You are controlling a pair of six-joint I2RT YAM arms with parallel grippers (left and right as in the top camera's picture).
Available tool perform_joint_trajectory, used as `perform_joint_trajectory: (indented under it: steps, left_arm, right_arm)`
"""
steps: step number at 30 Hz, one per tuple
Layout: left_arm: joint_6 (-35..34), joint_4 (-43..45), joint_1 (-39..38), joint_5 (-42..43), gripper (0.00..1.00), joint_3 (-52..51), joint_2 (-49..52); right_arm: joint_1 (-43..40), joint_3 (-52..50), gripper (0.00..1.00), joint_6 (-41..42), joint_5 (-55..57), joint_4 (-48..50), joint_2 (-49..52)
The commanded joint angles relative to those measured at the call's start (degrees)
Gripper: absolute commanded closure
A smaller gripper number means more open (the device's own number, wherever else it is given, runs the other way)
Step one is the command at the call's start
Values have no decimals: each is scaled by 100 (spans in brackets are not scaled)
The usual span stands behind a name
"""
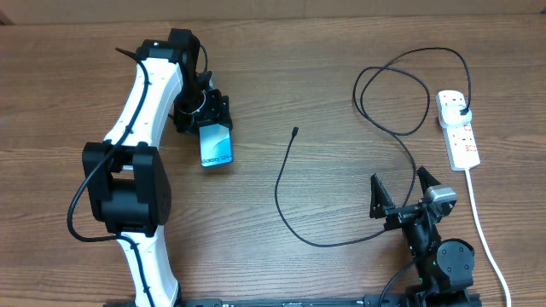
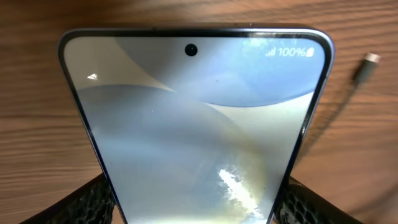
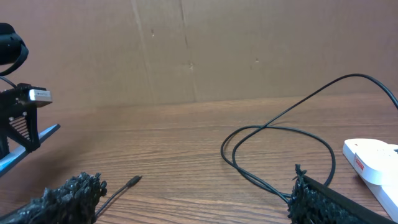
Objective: Plug charger to phone and switch on socket
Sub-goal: 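Lift the phone with the left gripper and tilt it upright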
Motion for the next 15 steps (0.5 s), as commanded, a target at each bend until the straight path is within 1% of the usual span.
perform_joint_trajectory:
  steps: [1,7,13,15]
  left_arm:
    - [-232,-103,-44,1032,27,160,-24]
    - [-249,-157,-44,1849,28,160,-24]
    - [-249,-157,-44,1893,28,160,-24]
    - [-249,-160,-44,1895,26,160,-24]
  right_arm:
    - [33,-61,0,-4,13,33,-57]
    - [33,-61,0,-4,13,33,-57]
    - [33,-61,0,-4,13,33,-57]
    - [33,-61,0,-4,13,33,-57]
